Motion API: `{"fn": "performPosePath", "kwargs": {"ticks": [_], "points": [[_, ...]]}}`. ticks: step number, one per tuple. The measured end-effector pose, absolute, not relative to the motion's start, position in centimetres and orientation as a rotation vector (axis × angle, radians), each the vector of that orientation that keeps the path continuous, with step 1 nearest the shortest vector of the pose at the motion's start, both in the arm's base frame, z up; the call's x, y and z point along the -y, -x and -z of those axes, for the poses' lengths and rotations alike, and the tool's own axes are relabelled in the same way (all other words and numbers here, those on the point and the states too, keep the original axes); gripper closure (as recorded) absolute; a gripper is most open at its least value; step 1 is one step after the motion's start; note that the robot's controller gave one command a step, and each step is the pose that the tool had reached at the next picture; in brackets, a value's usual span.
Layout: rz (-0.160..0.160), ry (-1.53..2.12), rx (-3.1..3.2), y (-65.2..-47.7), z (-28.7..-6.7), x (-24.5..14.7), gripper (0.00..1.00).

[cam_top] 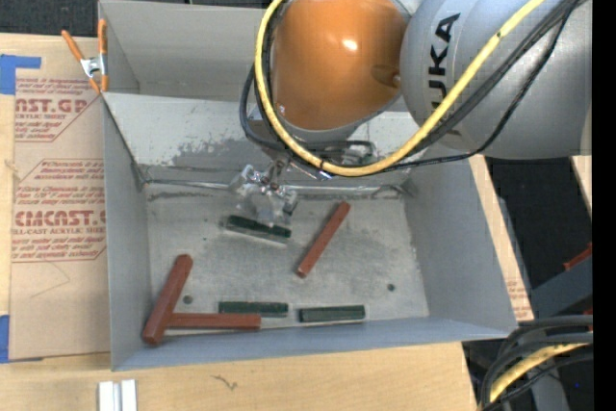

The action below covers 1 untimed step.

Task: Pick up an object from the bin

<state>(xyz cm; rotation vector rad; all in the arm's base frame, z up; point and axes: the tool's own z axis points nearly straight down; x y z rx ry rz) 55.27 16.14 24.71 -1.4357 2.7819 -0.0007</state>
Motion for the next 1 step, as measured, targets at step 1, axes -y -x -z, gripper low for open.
{"fn": "performPosePath", "kwargs": {"ticks": [1], "points": [[-0.003,1.438,-2.789,-55.14,-24.29,-16.09,0.00]]}}
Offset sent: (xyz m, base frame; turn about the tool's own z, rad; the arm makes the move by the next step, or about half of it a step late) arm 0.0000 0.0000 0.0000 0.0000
